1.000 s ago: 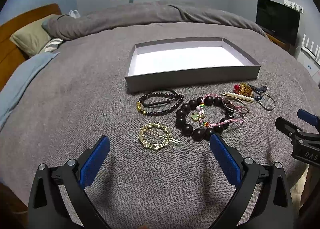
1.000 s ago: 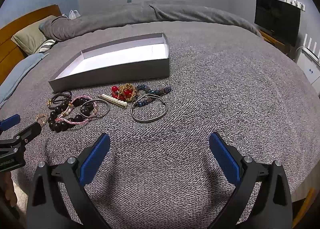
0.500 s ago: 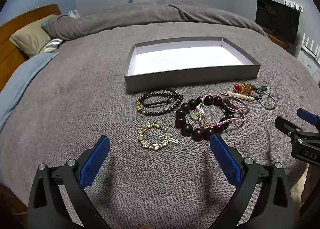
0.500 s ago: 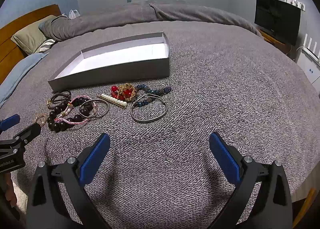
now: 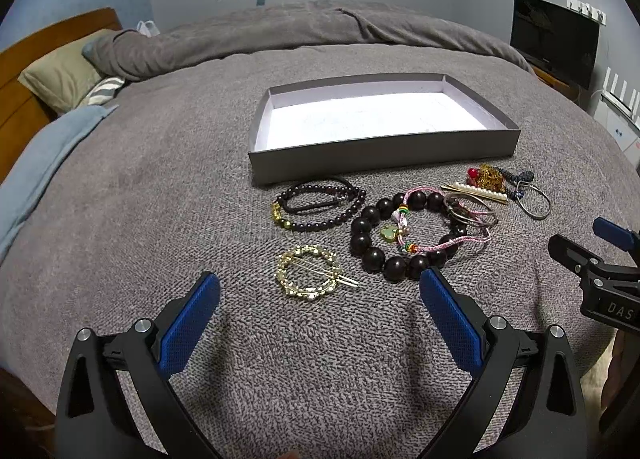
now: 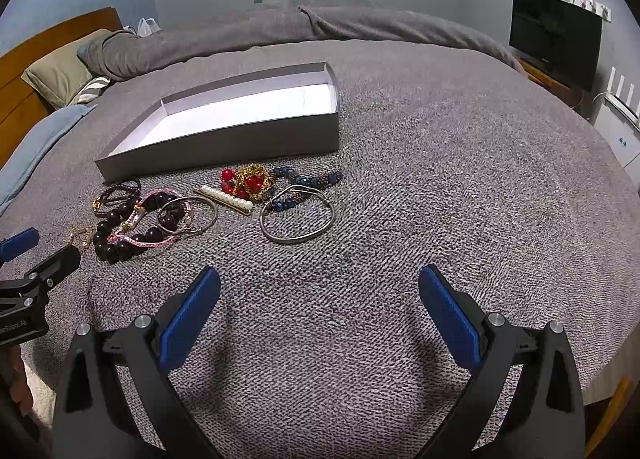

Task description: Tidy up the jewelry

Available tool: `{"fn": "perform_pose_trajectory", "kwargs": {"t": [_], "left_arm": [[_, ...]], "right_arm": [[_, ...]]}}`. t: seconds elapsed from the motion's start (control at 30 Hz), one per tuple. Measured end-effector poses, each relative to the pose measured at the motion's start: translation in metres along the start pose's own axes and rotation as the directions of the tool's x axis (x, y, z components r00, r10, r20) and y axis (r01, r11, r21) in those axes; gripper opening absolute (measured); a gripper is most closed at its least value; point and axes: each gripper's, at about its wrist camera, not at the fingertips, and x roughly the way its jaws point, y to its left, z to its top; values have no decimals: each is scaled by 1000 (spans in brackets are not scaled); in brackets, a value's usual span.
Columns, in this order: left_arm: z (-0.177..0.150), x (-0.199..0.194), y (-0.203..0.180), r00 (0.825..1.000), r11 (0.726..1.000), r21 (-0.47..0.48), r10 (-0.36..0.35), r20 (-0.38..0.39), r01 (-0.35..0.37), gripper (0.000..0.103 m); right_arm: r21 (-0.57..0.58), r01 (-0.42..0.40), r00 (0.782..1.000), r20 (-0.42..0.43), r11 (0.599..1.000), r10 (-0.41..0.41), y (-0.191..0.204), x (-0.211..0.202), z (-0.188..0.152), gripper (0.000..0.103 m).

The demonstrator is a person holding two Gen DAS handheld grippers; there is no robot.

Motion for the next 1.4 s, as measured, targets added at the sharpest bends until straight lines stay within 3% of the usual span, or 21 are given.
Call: {"fn": "perform_pose_trajectory", "kwargs": {"t": [0.97, 1.2, 1.4], "left_arm": [[-1, 4, 2, 1000, 1000, 4, 20, 1, -20, 99], [1, 8, 13, 999, 999, 16, 33, 21, -34, 99], [-1, 16, 14, 999, 995, 87, -50, -1, 50, 99]], "right_arm": [[3, 6, 1000, -6, 1000, -6, -2, 4, 1, 98], [-19, 18, 998, 67, 1000, -17, -6, 0, 7, 98], [-73, 43, 996, 85, 996, -37, -13, 7, 12, 98]]}}
